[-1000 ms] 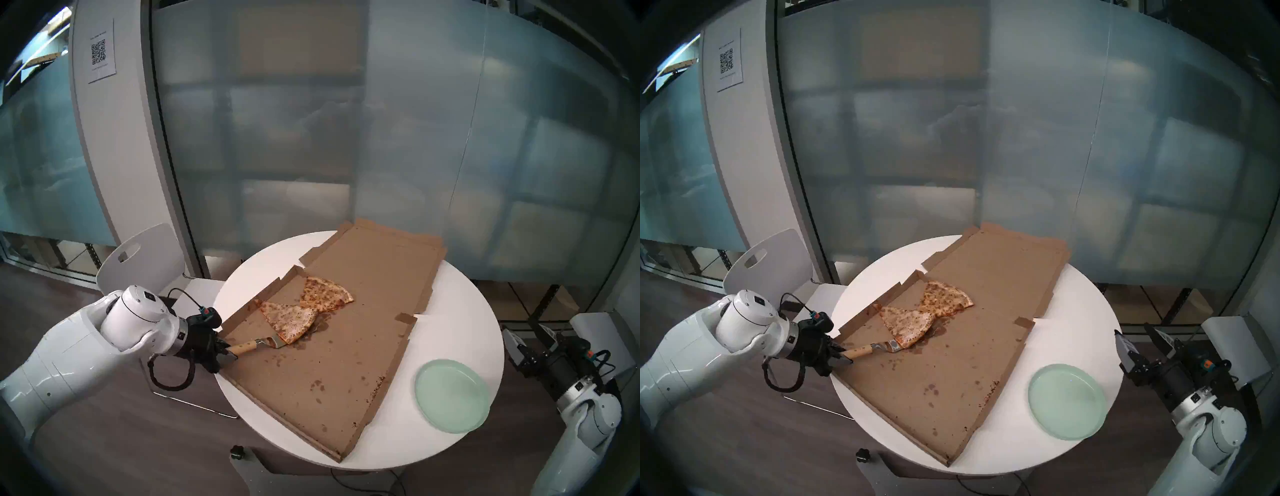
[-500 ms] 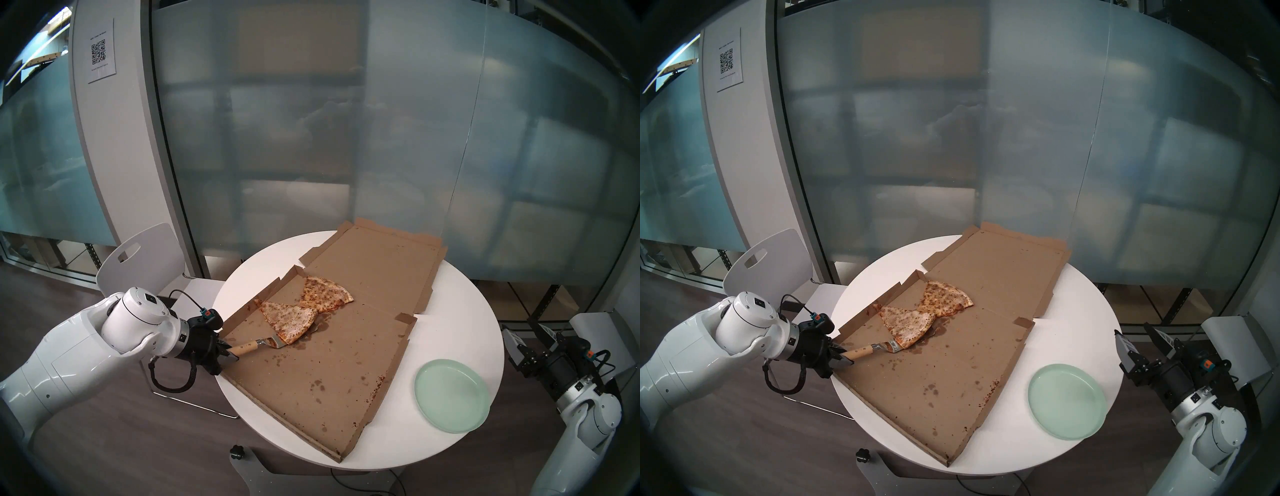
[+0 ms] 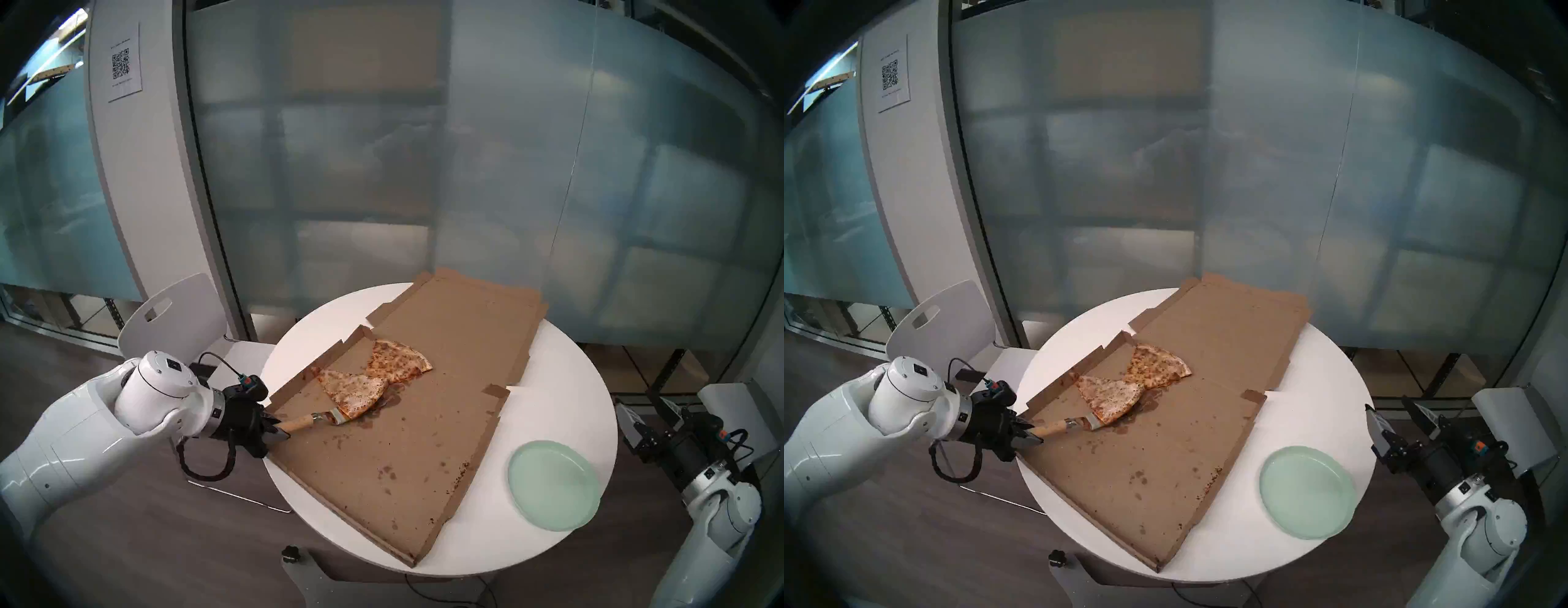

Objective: Put pizza slice onto the plate

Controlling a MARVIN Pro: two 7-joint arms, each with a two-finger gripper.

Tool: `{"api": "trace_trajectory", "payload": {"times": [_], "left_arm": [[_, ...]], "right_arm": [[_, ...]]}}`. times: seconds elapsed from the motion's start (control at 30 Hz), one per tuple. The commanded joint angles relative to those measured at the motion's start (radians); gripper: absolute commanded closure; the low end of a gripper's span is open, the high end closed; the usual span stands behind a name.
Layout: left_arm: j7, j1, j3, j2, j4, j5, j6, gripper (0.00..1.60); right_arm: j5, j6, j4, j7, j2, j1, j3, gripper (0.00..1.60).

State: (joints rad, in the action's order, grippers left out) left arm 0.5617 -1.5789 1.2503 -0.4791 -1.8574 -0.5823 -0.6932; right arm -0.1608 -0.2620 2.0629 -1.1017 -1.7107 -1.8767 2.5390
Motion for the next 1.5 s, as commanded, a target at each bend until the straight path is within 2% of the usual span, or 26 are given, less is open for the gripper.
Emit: {"api": "trace_trajectory", "payload": {"times": [0.0, 0.3, 0.53, 0.9, 1.1, 1.47], "left_arm": [[-0.06, -0.06, 0.048, -0.005, -0.026, -0.019, 0.043, 1.6], [-0.144, -0.183, 0.125, -0.006, -0.061, -0.076, 0.113, 1.6], [-0.175, -0.238, 0.161, -0.008, -0.098, -0.099, 0.128, 1.6], [-0.231, -0.251, 0.128, -0.039, -0.085, -0.084, 0.106, 1.6], [-0.261, -0.255, 0.13, -0.06, -0.062, -0.087, 0.117, 1.6], [-0.273, -0.273, 0.156, -0.041, -0.089, -0.107, 0.114, 1.6]], "right_arm": [[-0.008, 0.0, 0.017, -0.002, -0.002, 0.003, 0.002, 0.0], [-0.007, 0.0, 0.017, -0.002, -0.001, 0.003, 0.002, 0.0], [-0.007, 0.0, 0.017, -0.002, -0.001, 0.003, 0.002, 0.0], [-0.008, 0.0, 0.017, -0.002, -0.002, 0.003, 0.002, 0.0], [-0.007, 0.0, 0.017, -0.002, -0.002, 0.003, 0.002, 0.0], [-0.007, 0.0, 0.017, -0.002, -0.002, 0.003, 0.002, 0.0]]}}
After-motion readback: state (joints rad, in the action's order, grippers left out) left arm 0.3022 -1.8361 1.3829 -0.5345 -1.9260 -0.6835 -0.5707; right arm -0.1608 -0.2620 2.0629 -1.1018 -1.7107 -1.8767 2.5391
